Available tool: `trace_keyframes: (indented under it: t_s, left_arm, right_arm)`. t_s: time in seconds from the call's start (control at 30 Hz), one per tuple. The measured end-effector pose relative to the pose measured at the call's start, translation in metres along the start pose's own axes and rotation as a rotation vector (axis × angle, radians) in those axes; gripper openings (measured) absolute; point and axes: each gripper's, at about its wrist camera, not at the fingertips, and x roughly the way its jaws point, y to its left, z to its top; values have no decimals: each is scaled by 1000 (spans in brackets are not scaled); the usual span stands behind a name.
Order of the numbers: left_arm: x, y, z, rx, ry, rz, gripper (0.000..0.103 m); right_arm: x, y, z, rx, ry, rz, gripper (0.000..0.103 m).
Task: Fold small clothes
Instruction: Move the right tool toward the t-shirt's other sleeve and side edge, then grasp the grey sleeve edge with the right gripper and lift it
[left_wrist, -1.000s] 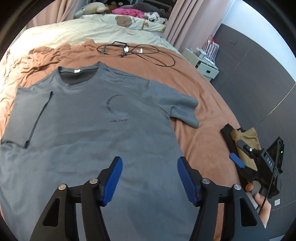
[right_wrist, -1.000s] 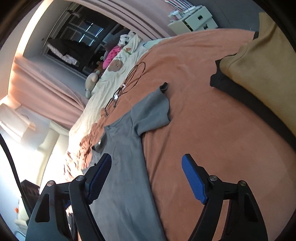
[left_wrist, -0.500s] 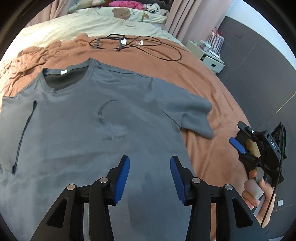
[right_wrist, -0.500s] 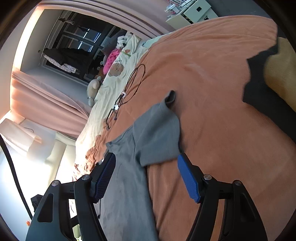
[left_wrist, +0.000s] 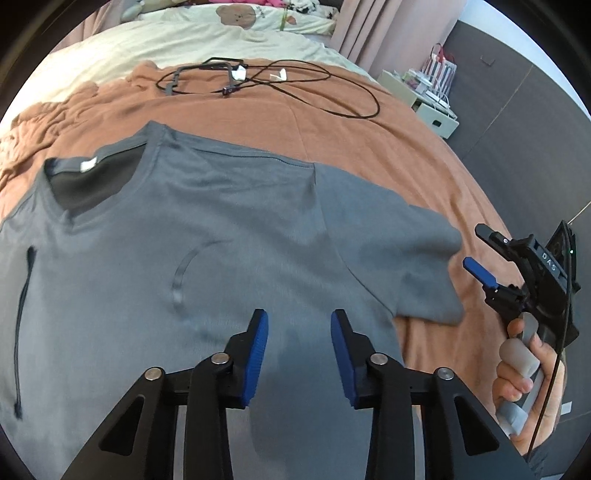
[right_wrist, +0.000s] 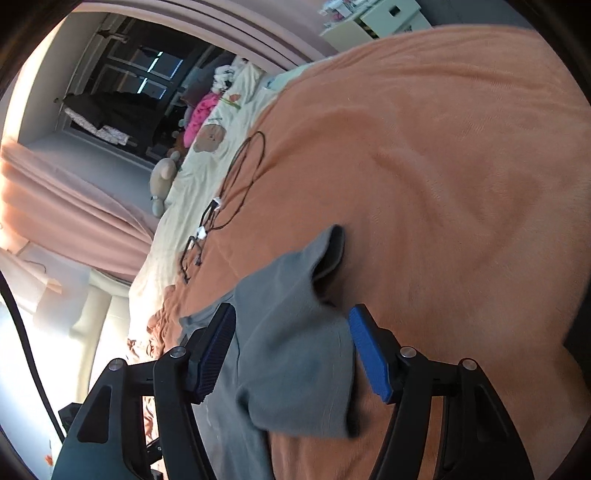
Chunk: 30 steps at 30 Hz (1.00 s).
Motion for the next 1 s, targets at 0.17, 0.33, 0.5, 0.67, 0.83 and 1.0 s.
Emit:
trace_keyframes:
  t_s: [0.17,0.33,0.5,0.67,0.83,1.0]
  left_arm:
    - [26,-1,13,23,17,0,33]
    - [42,-4,18,26,32,-4,31]
    - [51,-9,20,46,52,-2,26]
    - [44,-10,21,45,46,-9,25]
    - [28,2,21,25,32,3,25]
    - [9,19,19,0,20,26,25]
  right_arm:
    - [13,-1,1,-2,50,-43,53]
    - [11,-13,9,68,50,18,39]
    - [7,-10,9,86,61,141,6]
    - [-9,23,2,23,52,212,3]
    - [-15,59,-12,-41,71,241,3]
    - [-10,82,-20,-84,93,237,3]
